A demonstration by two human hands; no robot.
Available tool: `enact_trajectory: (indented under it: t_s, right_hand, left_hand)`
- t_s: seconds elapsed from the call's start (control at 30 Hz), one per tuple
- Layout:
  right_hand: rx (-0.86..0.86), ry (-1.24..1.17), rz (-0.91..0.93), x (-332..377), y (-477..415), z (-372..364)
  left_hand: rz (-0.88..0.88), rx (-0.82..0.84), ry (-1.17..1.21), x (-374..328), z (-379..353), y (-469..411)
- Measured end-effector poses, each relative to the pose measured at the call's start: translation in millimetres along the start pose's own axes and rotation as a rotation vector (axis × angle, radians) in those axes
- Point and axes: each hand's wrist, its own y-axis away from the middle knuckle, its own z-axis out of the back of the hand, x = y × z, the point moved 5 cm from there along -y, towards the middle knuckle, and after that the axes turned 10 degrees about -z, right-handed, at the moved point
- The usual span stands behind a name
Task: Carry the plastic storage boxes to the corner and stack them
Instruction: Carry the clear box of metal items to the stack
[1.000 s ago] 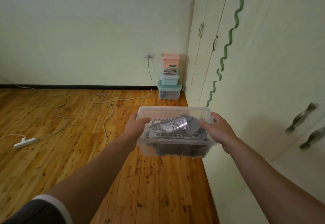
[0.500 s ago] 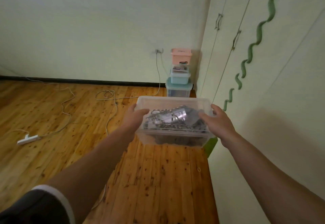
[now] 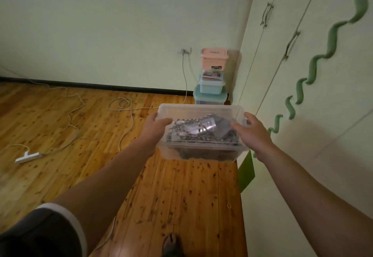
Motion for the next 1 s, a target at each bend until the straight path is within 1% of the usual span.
enact_trajectory:
  t_s: [0.13, 0.27, 0.43, 0.6, 1.0]
  right_hand:
    - [-0.011, 0.016, -0.002, 17, -45, -9]
    - [-0.026, 0.033, -0.032, 35, -96, -20]
    - [-0.077, 0.027, -0.055, 74, -160, -37]
    - [-0.084, -0.030, -0.075, 104, -213, -53]
    - [-0.084, -0.042, -0.075, 148, -335, -61]
  left_hand:
    - [0.002, -0.002, -0.014, -6, -13, -52]
    - [0.001, 0.032, -0.006, -11, -29, -112]
    - [0.006, 0.057, -0.023, -30, -38, -198]
    - [-0.023, 0.107, -0.028, -54, -46, -276]
    - [-0.048, 0.130, -0.006, -85, -86, -398]
